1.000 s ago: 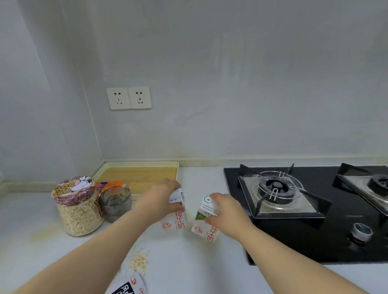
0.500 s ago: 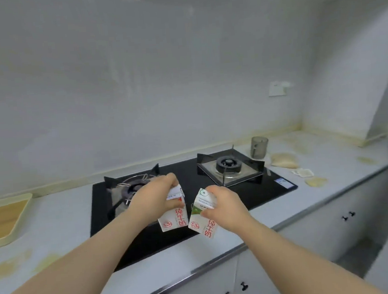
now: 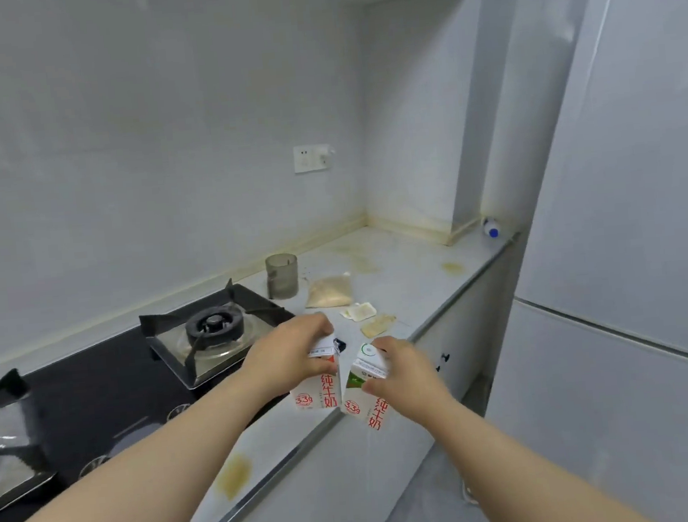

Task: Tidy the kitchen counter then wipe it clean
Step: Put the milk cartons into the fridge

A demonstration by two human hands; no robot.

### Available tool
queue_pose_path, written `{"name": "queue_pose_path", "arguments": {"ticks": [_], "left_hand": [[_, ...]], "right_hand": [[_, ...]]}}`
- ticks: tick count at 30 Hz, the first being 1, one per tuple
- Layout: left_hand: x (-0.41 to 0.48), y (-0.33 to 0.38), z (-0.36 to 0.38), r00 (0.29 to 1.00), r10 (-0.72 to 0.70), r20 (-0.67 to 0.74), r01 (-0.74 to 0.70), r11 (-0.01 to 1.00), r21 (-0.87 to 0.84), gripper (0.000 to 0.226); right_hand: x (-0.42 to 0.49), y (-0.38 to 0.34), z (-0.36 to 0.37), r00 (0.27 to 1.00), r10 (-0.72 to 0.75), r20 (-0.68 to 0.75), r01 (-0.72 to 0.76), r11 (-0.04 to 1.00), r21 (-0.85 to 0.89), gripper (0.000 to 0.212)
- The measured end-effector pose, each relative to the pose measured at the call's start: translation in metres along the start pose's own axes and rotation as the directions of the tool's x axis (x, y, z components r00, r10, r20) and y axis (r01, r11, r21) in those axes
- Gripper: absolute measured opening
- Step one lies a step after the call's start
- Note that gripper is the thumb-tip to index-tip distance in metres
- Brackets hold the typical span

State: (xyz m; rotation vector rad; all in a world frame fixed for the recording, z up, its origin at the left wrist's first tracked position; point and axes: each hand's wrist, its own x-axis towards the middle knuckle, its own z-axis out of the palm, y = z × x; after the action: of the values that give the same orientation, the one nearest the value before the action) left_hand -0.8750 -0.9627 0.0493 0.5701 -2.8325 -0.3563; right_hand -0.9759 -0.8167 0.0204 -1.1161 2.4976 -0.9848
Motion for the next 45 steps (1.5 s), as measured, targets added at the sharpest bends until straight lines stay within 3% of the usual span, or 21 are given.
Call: {"name": "queue_pose_path", "arguments": {"ticks": [8, 15, 22, 32, 37, 45], "left_hand": [[0.158, 0.017, 0.054, 0.994, 0.099, 0.034, -0.096, 0.991, -0.095, 0.047], [0.295, 0.014, 0.077, 0.995, 0.099, 0.014, -0.098, 0.992, -0.075, 0.045], [0.393, 0.004, 0.112, 0.992, 0.075, 0.105, -0.07, 0.996, -0.058, 0.042], [0.481, 0.001, 0.151, 0.984, -0.109, 0.141, 0.106, 0.994, 0.025, 0.039], [0.5, -0.006, 0.164, 0.969, -0.19, 0.155, 0.194, 0.981, -0.009, 0.038], [0.513, -0.011, 0.176, 0.957, -0.229, 0.175, 0.246, 0.966, -0.078, 0.036]], "right_hand": [[0.118, 0.078, -0.042, 0.991, 0.106, -0.076, -0.11, 0.993, -0.052, 0.044], [0.24, 0.123, -0.073, 0.984, 0.148, -0.101, -0.153, 0.987, -0.044, 0.044], [0.336, 0.176, -0.092, 0.986, 0.154, -0.061, -0.157, 0.986, -0.057, 0.038], [0.453, 0.229, -0.102, 0.989, 0.073, 0.13, -0.06, 0.993, -0.1, 0.043], [0.49, 0.241, -0.097, 0.97, -0.02, 0.242, 0.053, 0.99, -0.132, 0.047], [0.509, 0.242, -0.094, 0.957, -0.016, 0.291, 0.056, 0.99, -0.129, 0.052]]}}
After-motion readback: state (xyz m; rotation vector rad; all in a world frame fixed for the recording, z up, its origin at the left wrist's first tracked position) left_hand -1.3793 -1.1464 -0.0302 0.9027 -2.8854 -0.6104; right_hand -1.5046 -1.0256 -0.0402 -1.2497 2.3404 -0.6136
